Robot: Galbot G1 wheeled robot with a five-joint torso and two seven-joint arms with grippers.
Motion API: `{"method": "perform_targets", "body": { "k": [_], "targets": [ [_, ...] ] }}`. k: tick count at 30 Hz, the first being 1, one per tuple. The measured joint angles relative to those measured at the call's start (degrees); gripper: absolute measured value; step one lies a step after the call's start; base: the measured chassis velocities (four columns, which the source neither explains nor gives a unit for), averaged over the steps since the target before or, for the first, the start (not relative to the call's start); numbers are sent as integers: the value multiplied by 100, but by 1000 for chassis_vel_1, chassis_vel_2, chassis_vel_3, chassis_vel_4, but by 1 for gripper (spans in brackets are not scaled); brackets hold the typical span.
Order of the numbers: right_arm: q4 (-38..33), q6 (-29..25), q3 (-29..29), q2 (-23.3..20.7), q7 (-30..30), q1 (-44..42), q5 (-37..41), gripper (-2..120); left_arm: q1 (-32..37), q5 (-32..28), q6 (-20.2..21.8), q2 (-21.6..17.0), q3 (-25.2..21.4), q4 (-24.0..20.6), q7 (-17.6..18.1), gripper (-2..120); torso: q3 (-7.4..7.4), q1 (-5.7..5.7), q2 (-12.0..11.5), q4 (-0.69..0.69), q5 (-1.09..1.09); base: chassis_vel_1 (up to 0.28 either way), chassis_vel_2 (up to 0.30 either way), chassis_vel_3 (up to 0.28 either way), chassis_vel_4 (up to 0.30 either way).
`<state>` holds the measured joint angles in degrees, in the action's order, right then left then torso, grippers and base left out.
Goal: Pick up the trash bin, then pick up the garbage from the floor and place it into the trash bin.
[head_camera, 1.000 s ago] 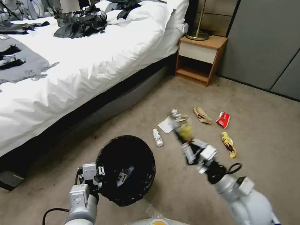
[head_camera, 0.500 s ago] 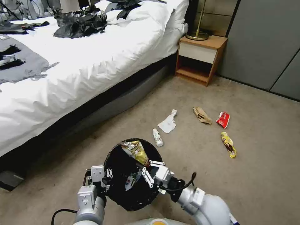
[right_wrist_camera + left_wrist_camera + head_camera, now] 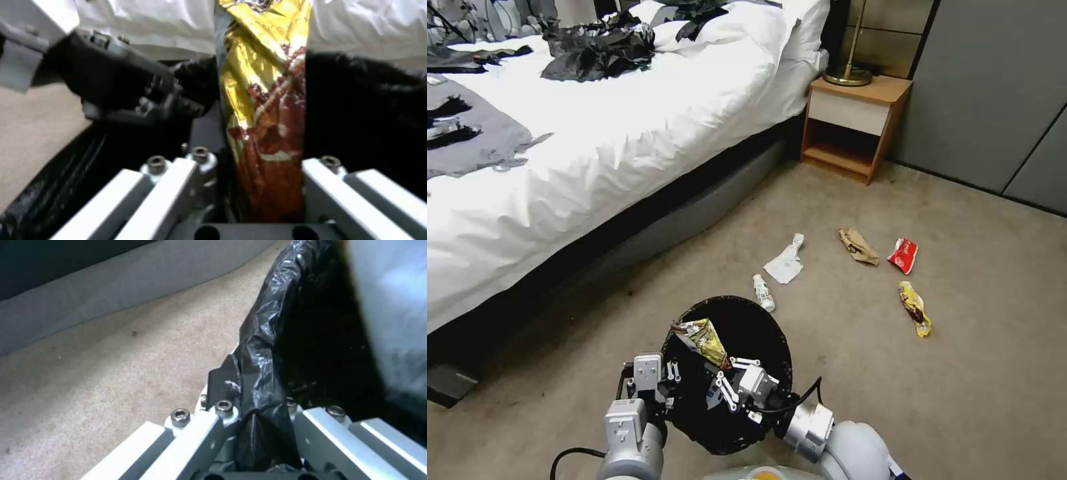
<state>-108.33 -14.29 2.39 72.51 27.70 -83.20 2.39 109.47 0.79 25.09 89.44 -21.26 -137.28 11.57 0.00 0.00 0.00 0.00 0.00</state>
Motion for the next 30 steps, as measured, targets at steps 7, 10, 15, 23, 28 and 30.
{"method": "perform_targets", "body": {
  "k": [7, 10, 15, 23, 28, 30],
  "targets": [
    [42, -7, -30, -17, -26, 8, -5, 39, -23, -30, 4, -14, -11, -2, 2, 0, 0, 0, 0, 0, 0, 0, 0, 0, 0],
    [33, -6, -23, -39, -30, 8, 5, 48, -39, -47, 15, -23, -31, -3, 3, 0, 0, 0, 0, 0, 0, 0, 0, 0, 0],
    [14, -5, 3, -66, -31, 2, 22, 67, -87, -67, 54, -26, -42, -2, 2, 0, 0, 0, 0, 0, 0, 0, 0, 0, 0],
    [-61, -18, 57, -95, -31, -32, 40, 96, -114, -98, 70, -30, -95, 22, -1, 0, 0, 0, 0, 0, 0, 0, 0, 0, 0],
    [-492, -98, 211, -131, -110, -120, 58, 100, -133, -123, 65, -46, -227, 98, -9, 0, 0, 0, 0, 0, 0, 0, 0, 0, 0],
    [-728, -134, 288, -133, -220, -162, 62, 100, -143, -128, 57, -50, -262, 123, -11, 0, 0, 0, 0, 0, 0, 0, 0, 0, 0]
  ]
}}
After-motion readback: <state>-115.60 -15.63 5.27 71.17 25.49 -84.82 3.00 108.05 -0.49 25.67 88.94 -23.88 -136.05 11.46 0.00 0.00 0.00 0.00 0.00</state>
